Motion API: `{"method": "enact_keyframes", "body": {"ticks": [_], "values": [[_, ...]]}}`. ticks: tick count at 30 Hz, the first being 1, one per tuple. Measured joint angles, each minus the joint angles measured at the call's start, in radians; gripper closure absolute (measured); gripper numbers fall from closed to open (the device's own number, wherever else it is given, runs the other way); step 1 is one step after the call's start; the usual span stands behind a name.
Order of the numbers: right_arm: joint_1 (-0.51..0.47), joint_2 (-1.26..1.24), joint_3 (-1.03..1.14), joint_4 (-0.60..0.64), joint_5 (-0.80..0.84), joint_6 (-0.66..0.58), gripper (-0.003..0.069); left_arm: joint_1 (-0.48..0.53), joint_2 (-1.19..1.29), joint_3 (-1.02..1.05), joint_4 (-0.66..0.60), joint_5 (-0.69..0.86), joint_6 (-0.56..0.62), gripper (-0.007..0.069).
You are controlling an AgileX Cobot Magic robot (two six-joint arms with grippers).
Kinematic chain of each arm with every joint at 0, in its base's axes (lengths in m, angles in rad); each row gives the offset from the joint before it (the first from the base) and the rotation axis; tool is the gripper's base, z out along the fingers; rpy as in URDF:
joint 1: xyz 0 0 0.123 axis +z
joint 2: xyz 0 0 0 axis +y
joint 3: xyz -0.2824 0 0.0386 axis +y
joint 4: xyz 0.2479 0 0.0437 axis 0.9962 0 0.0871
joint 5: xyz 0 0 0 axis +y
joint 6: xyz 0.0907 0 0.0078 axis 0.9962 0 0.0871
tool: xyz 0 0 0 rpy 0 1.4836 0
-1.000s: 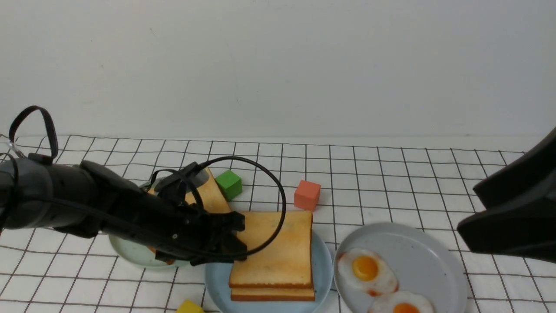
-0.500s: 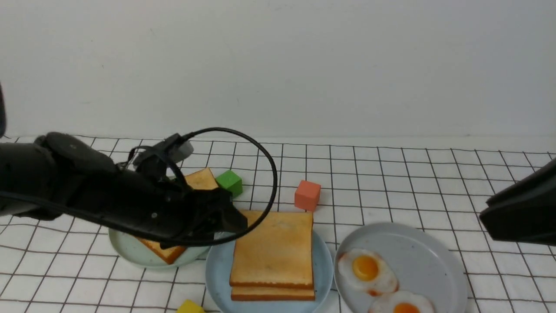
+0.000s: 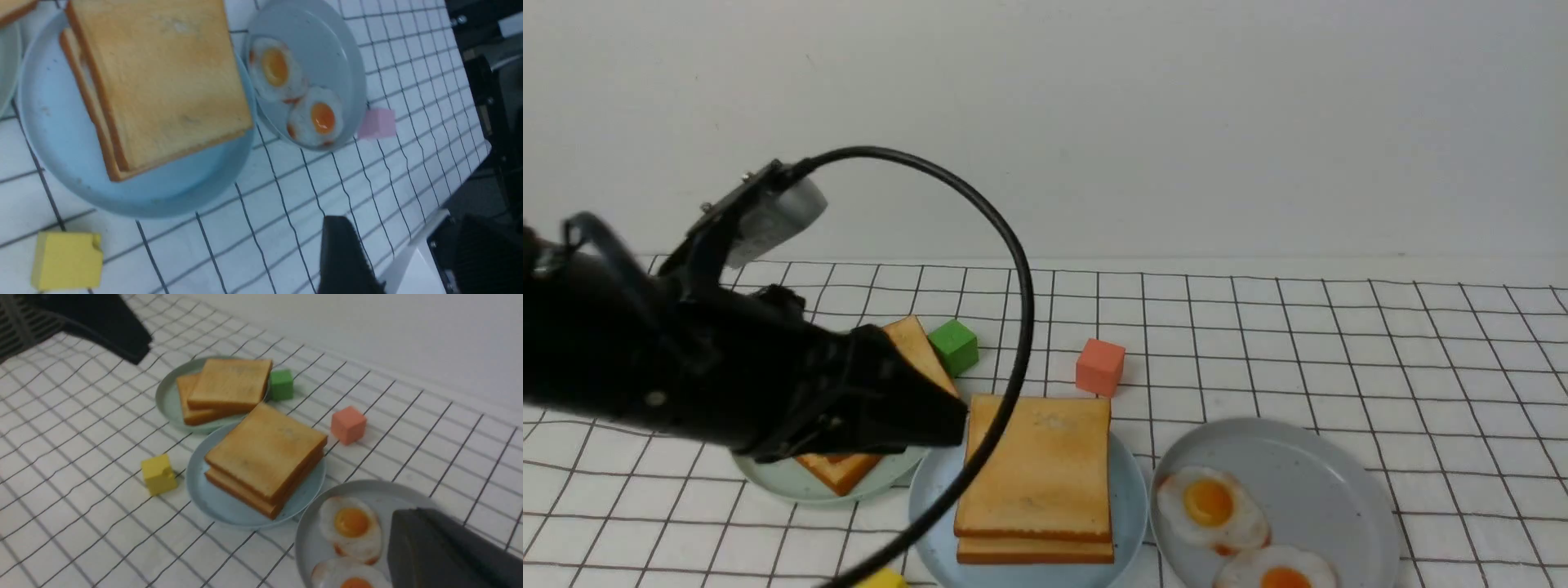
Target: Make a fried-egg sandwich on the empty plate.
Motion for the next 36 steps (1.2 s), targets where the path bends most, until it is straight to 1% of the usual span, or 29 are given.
{"method": "enact_keyframes", "body": {"ticks": [1, 2, 4, 6, 7, 8, 9, 12, 16, 21, 24, 33, 36], "values": [[0.000, -0.048, 0.040, -0.005, -0.032, 0.001, 0.0671, 0.000, -0.041, 0.001, 0.028, 0.035, -0.023, 0.0316], [0.000, -0.058, 0.048, -0.007, -0.039, 0.001, 0.0671, 0.000, -0.049, 0.001, 0.040, 0.049, -0.032, 0.0324], [0.000, -0.176, 0.140, -0.010, -0.138, 0.002, 0.0670, 0.000, -0.170, 0.019, 0.139, 0.127, -0.105, 0.0435], [0.000, -0.212, 0.167, -0.010, -0.174, 0.002, 0.0669, 0.000, -0.222, 0.034, 0.181, 0.156, -0.149, 0.0479], [0.000, -0.268, 0.205, -0.010, -0.213, 0.002, 0.0669, 0.000, -0.283, 0.055, 0.251, 0.188, -0.222, 0.0525], [0.000, -0.273, 0.209, -0.010, -0.221, 0.002, 0.0669, 0.000, -0.301, 0.057, 0.268, 0.191, -0.232, 0.0538], [0.000, -0.306, 0.232, -0.010, -0.242, 0.002, 0.0668, 0.000, -0.363, 0.078, 0.321, 0.214, -0.309, 0.0577], [0.000, -0.339, 0.256, -0.010, -0.266, 0.002, 0.0668, 0.000, -0.492, 0.118, 0.402, 0.243, -0.412, 0.0632], [0.000, -0.339, 0.268, -0.010, -0.264, 0.002, 0.0665, 0.000, -0.665, 0.138, 0.506, 0.247, -0.476, 0.0638], [0.000, -0.339, 0.268, -0.010, -0.264, 0.002, 0.0662, 0.000, -0.789, 0.138, 0.611, 0.164, -0.523, 0.0638], [0.000, -0.339, 0.268, -0.010, -0.264, 0.002, 0.0660, 0.000, -0.811, 0.138, 0.632, 0.138, -0.532, 0.0638], [0.000, -0.339, 0.268, -0.010, -0.264, 0.002, 0.0655, 0.000, -0.818, 0.138, 0.635, 0.129, -0.532, 0.0638], [0.000, -0.339, 0.268, -0.010, -0.264, 0.002, 0.0655, 0.000, -0.819, 0.142, 0.648, 0.105, -0.532, 0.0638]]}}
